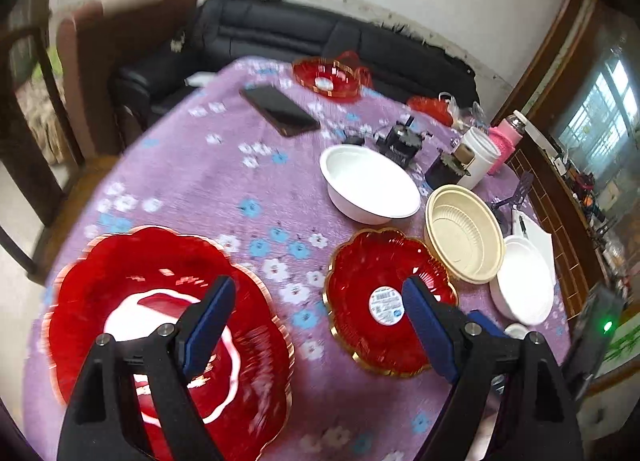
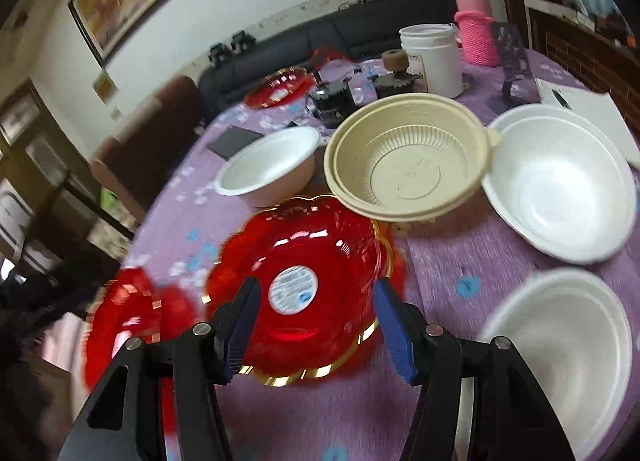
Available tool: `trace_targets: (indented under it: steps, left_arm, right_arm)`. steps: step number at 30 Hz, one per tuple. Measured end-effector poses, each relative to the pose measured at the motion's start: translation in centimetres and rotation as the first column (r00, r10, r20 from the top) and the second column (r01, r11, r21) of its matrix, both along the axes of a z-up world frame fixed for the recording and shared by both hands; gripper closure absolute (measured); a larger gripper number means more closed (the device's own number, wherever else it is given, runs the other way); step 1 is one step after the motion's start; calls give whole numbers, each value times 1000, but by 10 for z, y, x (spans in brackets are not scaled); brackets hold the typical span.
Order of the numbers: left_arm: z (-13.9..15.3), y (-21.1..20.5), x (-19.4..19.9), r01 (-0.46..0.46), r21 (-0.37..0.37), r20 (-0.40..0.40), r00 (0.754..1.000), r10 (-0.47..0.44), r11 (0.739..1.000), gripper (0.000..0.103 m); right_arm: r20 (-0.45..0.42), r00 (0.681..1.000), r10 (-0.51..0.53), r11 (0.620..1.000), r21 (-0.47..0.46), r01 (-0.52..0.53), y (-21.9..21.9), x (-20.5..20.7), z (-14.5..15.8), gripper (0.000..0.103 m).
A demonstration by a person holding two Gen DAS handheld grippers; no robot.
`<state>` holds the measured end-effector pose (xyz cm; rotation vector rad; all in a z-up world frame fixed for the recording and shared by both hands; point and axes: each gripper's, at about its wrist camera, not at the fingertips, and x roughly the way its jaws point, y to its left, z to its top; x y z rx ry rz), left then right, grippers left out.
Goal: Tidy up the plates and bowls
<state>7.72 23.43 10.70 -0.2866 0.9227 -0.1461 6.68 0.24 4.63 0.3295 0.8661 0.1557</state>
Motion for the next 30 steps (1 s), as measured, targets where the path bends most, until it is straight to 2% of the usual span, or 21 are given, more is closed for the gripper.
trace_targets:
  steps: [2,9,12,15,17,18,21,22,23,25,30]
  left_arm:
    - [-10,-5,19,13,-16,-37,999,-14,1000,19]
    - [-48,-26,61,32,30,-144,989,-28,999,19]
    - [-63,-33,72,47,24,-193,980,-42,999,19]
    - [-68,-42,76,57,46,-190,981,-47,997,20]
    - [-72,-46,79,76,35,-206,976,-68,996,22]
    - [-73,-48,80,78,35,-210,975,-69,996,24]
    - [-75,-57,83,115,61,-225,969,-98,991,41]
    - [-74,-59,84,123,72,-224,969,-105,990,53]
    - [-72,-63,84,148,72,-223,966,-129,986,59]
    - [-71,-66,87,162,102,-226,965,-136,981,59]
    - [-90,-63,100,164,72,-307,942,-135,984,59]
  right_arm:
    - [-5,1000,-2,1000,-13,2,1,7,-6,40]
    - [-9,1000,16,999,-34,-16,0,18,-19,40]
    - [-11,998,60,998,3,-60,0,22,-22,40]
    - [21,998,62,997,46,-63,-6,18,-16,40]
    - [40,999,30,999,36,-31,-12,16,-12,40]
    - [36,999,14,999,28,-15,-14,17,-12,40]
    - [-5,1000,15,999,38,-15,-16,22,-20,40]
    - [-10,1000,27,999,32,-27,-14,23,-21,40]
    - [-8,999,36,999,25,-35,-12,22,-20,40]
    - [-5,999,45,999,-2,-45,-8,23,-21,38]
    - [-45,996,76,996,-34,-78,-1,29,-28,39]
